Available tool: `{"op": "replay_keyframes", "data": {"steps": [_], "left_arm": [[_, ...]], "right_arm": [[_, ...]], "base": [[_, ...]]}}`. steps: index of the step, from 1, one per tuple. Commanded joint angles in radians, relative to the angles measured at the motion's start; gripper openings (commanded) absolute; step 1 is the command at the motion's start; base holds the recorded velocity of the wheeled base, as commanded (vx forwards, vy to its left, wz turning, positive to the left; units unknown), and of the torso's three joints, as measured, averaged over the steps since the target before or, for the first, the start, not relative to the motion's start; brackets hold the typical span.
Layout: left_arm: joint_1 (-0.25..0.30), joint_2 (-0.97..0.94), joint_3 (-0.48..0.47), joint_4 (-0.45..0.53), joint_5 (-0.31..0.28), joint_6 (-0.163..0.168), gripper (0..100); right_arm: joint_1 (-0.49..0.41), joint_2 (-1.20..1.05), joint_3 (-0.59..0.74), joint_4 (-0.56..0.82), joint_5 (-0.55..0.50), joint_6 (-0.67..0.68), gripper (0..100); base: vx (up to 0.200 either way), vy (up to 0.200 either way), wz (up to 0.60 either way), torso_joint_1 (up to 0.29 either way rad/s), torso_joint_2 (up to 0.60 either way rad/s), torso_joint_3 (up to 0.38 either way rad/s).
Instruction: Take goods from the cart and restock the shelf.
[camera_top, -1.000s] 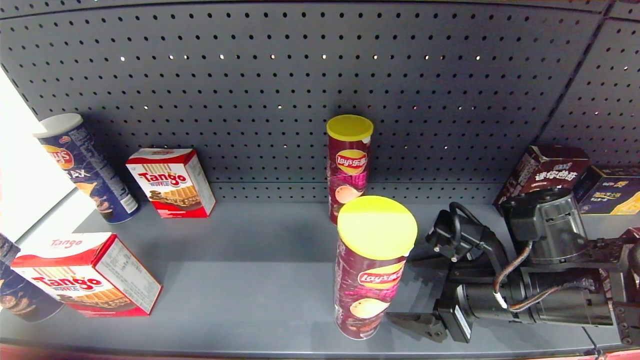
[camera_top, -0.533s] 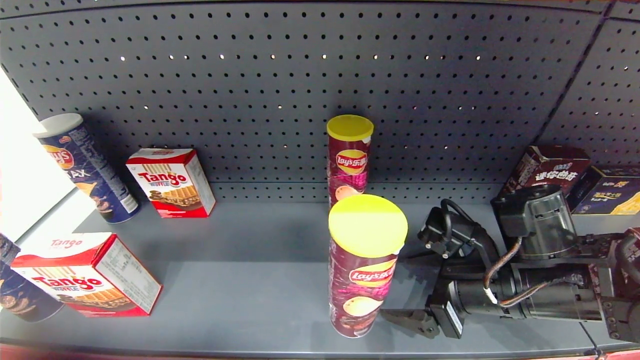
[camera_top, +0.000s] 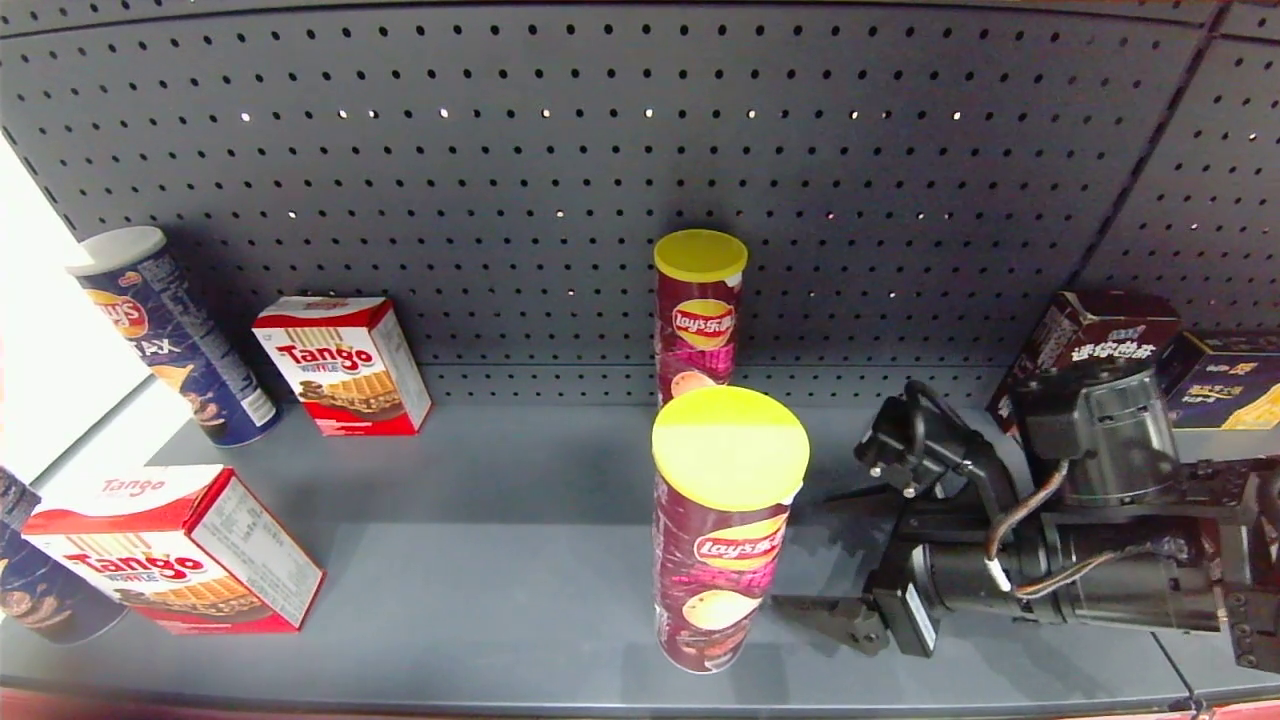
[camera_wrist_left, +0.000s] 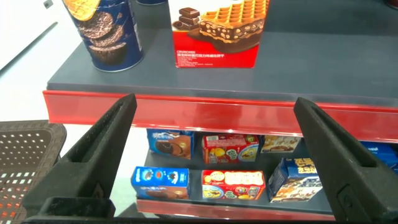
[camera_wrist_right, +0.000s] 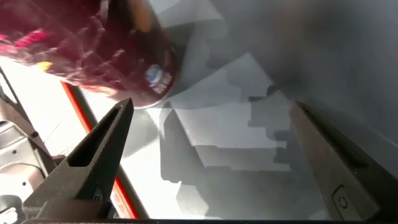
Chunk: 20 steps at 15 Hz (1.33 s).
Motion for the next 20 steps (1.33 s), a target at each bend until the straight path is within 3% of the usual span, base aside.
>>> {"op": "replay_keyframes", "data": {"steps": [1,3,4,5,7,9,13,16,19,20], "left_arm": [[0.001,0.001,0.0,0.0,0.0,-0.001,100],[0.001,0.001,0.0,0.0,0.0,0.001,100],[0.001,0.001,0.0,0.0,0.0,0.001,100],[0.001,0.001,0.0,0.0,0.0,0.001,100],[0.001,0.001,0.0,0.001,-0.003,0.004,100],[0.001,0.001,0.0,0.001,-0.003,0.004,100],[0.001,0.001,0.0,0.001,-0.001,0.004,100],[0.001,0.001,0.0,0.001,-0.001,0.004,100],[0.001,0.001,0.0,0.0,-0.001,0.004,100],[0.001,0.001,0.0,0.0,-0.001,0.004,100]], "right_arm": [[-0.059,-0.081,0.003,-0.001,-0.002,0.002,100],[-0.222,-0.224,0.005,-0.001,-0.002,0.015,100],[-0.281,-0.284,0.006,-0.001,-0.002,0.022,100],[-0.281,-0.284,0.006,-0.001,-0.002,0.022,100],[-0.441,-0.46,0.011,0.002,-0.002,0.022,100],[-0.485,-0.603,0.078,0.001,-0.05,0.025,100],[-0.528,-0.962,0.359,0.008,-0.194,0.088,100],[-0.72,-1.209,0.531,0.031,-0.194,0.143,100],[-0.761,-1.451,0.618,0.228,-0.203,0.143,100],[-0.763,-1.466,0.673,0.234,-0.205,0.149,100]], "base": [[0.0,0.0,0.0,0.0,0.0,0.0],[0.0,0.0,0.0,0.0,0.0,0.0],[0.0,0.0,0.0,0.0,0.0,0.0],[0.0,0.0,0.0,0.0,0.0,0.0],[0.0,0.0,0.0,0.0,0.0,0.0],[0.0,0.0,0.0,0.0,0.0,0.0],[0.0,0.0,0.0,0.0,0.0,0.0],[0.0,0.0,0.0,0.0,0.0,0.0],[0.0,0.0,0.0,0.0,0.0,0.0],[0.0,0.0,0.0,0.0,0.0,0.0]]}}
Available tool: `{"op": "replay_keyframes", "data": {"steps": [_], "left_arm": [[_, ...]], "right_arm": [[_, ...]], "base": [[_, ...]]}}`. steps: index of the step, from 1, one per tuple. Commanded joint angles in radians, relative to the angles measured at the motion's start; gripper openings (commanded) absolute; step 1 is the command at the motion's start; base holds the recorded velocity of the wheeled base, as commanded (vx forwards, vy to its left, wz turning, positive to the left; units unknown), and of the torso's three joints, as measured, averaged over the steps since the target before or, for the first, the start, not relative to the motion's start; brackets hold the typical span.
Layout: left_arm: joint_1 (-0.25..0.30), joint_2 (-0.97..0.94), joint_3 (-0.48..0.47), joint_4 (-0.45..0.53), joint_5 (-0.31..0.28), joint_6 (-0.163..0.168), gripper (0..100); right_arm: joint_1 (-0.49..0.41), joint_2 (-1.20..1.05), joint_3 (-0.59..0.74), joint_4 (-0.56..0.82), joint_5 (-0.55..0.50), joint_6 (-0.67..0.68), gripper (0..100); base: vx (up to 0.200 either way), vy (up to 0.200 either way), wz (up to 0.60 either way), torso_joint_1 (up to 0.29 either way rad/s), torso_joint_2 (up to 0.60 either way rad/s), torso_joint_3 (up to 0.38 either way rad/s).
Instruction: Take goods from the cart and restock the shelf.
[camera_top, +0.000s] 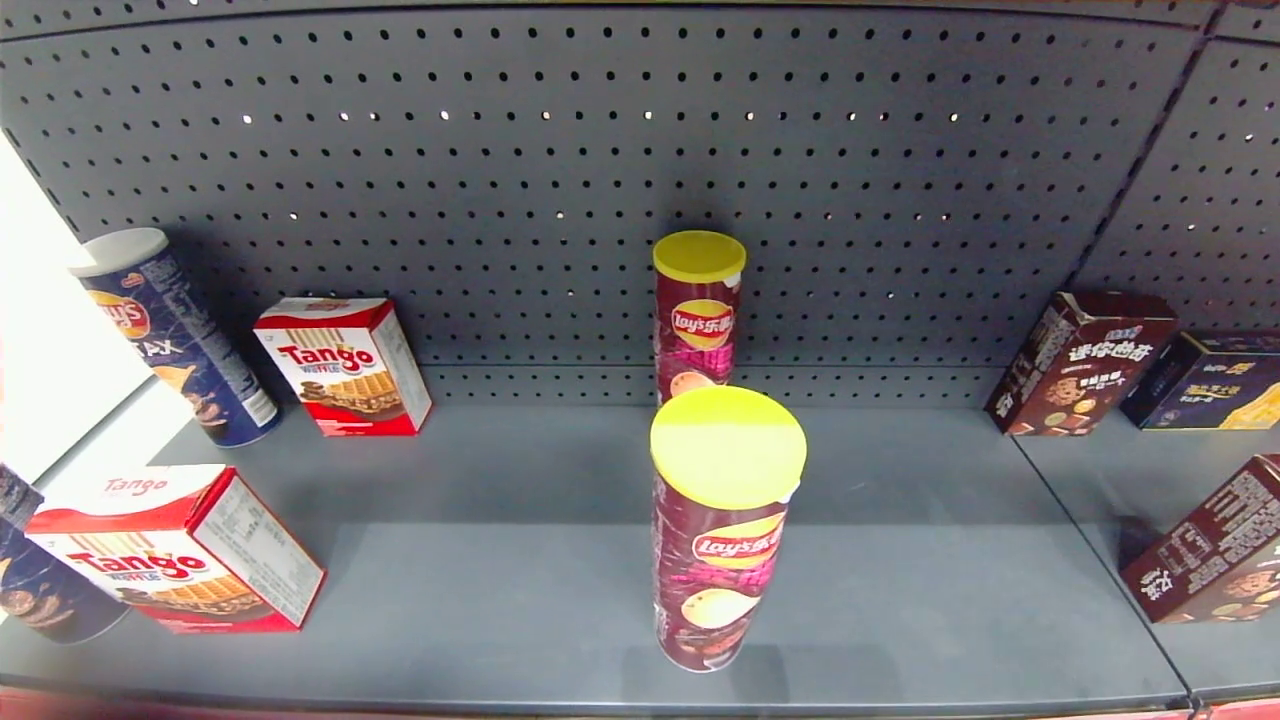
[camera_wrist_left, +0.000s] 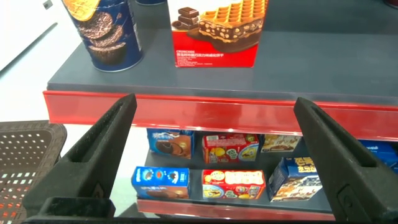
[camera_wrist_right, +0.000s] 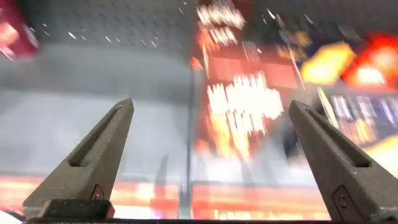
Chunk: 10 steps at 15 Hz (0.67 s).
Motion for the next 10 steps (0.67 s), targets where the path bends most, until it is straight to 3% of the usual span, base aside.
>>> {"op": "replay_keyframes", "data": {"steps": [1,2,5,10], "left_arm": [[0.0,0.001,0.0,-0.001,0.001,-0.001,100],[0.0,0.001,0.0,-0.001,0.001,0.001,100],[0.0,0.001,0.0,-0.001,0.001,-0.001,100],[-0.001,0.001,0.0,-0.001,0.001,-0.002,100]], "right_arm": [[-0.045,-0.201,0.142,0.021,-0.007,0.017,100],[-0.047,-0.201,0.199,-0.038,-0.004,0.06,100],[-0.045,-0.201,0.199,0.107,-0.007,0.083,100],[-0.067,-0.201,0.199,0.113,-0.014,0.099,100]], "base": [[0.0,0.0,0.0,0.0,0.0,0.0],[0.0,0.0,0.0,0.0,0.0,0.0],[0.0,0.0,0.0,0.0,0.0,0.0],[0.0,0.0,0.0,0.0,0.0,0.0]]}}
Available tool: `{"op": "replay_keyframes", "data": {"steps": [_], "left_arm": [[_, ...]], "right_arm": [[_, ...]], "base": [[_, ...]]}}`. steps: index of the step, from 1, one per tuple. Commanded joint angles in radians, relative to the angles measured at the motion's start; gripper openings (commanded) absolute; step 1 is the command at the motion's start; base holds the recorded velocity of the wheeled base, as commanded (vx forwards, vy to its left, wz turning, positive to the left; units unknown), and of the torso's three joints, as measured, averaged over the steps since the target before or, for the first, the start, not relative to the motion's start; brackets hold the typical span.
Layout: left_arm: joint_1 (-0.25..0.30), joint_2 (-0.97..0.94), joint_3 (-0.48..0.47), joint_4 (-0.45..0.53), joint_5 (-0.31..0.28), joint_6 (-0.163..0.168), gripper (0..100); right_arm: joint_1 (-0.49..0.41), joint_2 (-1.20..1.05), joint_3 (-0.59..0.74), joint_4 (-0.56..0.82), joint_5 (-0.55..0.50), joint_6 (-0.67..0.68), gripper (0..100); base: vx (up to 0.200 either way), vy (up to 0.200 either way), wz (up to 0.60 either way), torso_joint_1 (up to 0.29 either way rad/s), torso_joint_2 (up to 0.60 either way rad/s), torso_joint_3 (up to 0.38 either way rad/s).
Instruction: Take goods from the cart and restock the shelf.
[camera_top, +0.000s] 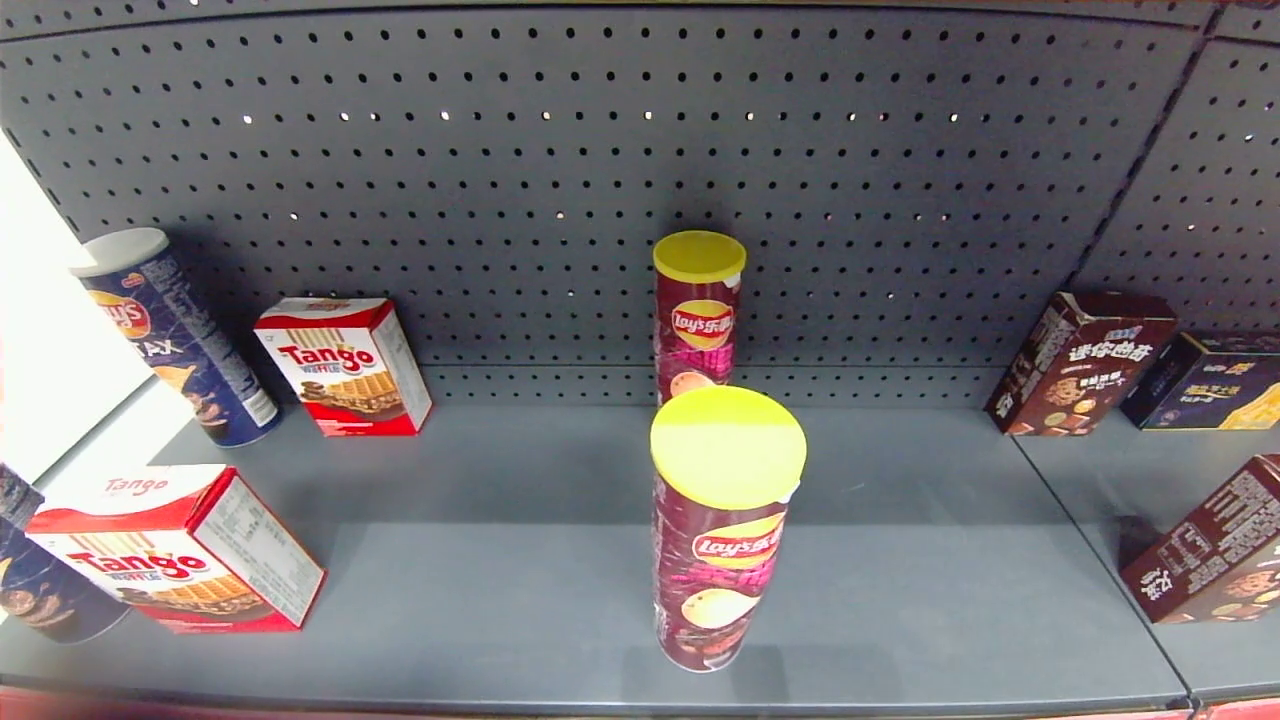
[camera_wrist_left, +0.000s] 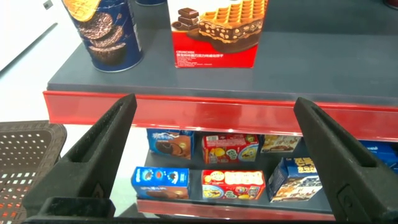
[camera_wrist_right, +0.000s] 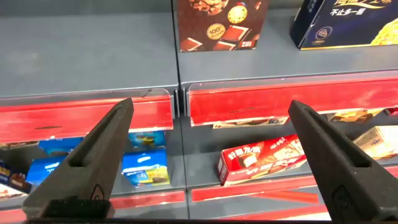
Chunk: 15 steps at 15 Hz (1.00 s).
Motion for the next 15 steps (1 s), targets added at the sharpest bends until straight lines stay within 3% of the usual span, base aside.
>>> {"op": "replay_keyframes", "data": {"steps": [1,4,6,7,15], "left_arm": [[0.001,0.001,0.0,-0.001,0.001,-0.001,100],[0.001,0.001,0.0,-0.001,0.003,-0.005,100],[-0.001,0.001,0.0,-0.001,-0.006,-0.001,100],[-0.001,0.001,0.0,0.001,-0.008,-0.001,100],[0.001,0.001,0.002,-0.002,-0.011,-0.007,100]], "right_arm": [[-0.002,0.001,0.002,0.0,0.001,0.0,100],[-0.002,0.001,0.002,-0.001,0.001,0.001,100],[0.179,-0.052,0.002,0.0,0.001,0.003,100],[0.145,-0.094,0.002,-0.003,0.003,0.001,100],[0.155,-0.094,0.002,-0.003,0.007,0.003,100]], "base": [[0.0,0.0,0.0,0.0,0.0,0.0],[0.0,0.0,0.0,0.0,0.0,0.0],[0.0,0.0,0.0,0.0,0.0,0.0],[0.0,0.0,0.0,0.0,0.0,0.0],[0.0,0.0,0.0,0.0,0.0,0.0]]}}
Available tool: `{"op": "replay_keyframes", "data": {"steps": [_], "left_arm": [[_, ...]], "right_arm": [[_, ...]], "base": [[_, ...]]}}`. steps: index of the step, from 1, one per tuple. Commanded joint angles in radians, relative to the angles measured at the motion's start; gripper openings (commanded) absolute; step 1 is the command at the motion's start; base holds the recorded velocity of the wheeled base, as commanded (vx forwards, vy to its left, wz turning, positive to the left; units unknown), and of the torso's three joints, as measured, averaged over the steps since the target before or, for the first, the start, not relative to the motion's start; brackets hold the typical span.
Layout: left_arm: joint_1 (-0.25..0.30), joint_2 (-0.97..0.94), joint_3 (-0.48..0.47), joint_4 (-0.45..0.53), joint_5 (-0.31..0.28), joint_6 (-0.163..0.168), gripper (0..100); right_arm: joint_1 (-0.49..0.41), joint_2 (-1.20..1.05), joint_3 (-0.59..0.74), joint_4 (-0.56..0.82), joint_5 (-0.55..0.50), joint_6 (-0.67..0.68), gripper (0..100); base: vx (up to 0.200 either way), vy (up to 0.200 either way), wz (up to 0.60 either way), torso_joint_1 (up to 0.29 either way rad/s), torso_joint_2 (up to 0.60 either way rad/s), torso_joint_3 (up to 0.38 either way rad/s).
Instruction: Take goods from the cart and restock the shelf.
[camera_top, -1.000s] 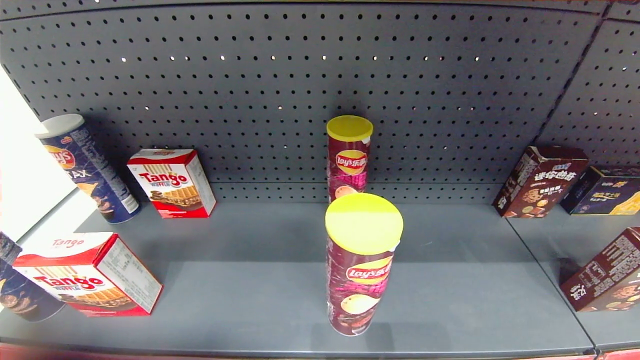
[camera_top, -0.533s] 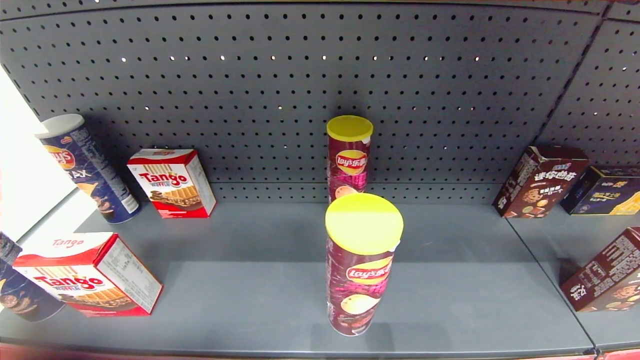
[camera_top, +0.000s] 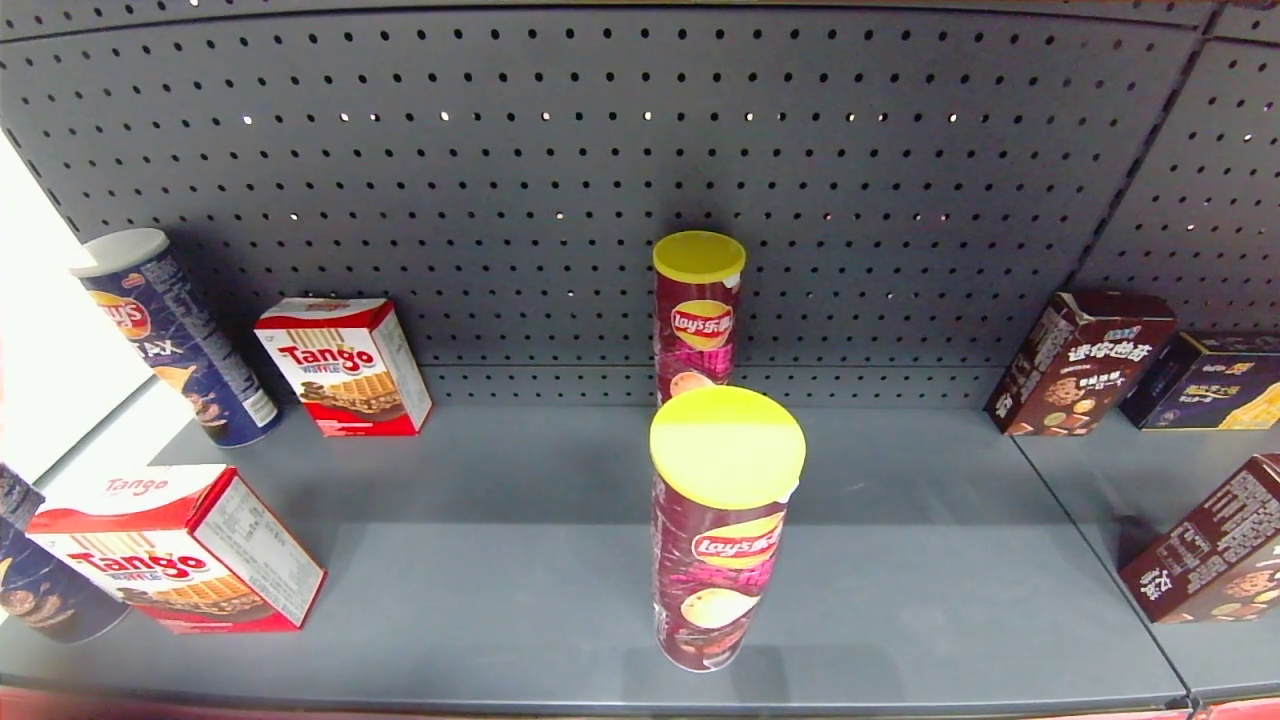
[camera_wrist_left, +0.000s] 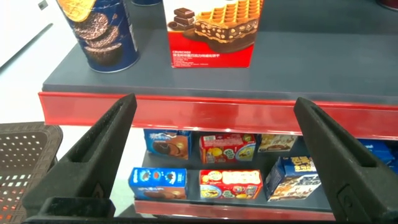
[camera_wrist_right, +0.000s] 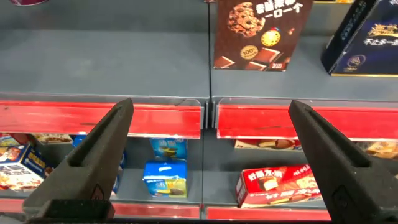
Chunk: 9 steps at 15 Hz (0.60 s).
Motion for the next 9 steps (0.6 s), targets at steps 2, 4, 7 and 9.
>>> {"op": "replay_keyframes", "data": {"steps": [2,4,7,9], "left_arm": [[0.001,0.001,0.0,-0.001,0.023,-0.003,100],[0.001,0.001,0.0,0.0,0.018,-0.002,100],[0.0,0.001,0.0,0.0,0.015,0.002,100],[0.0,0.001,0.0,-0.001,0.015,0.0,100]], "right_arm": [[0.0,-0.002,0.0,0.0,-0.001,0.0,100],[0.0,-0.002,0.0,0.0,-0.001,0.0,100],[0.0,-0.002,0.0,0.0,-0.001,0.0,100],[0.0,-0.002,0.0,0.0,-0.001,0.0,100]], "base": [[0.0,0.0,0.0,0.0,0.0,0.0],[0.0,0.0,0.0,0.0,0.0,0.0],[0.0,0.0,0.0,0.0,0.0,0.0],[0.0,0.0,0.0,0.0,0.0,0.0]]}}
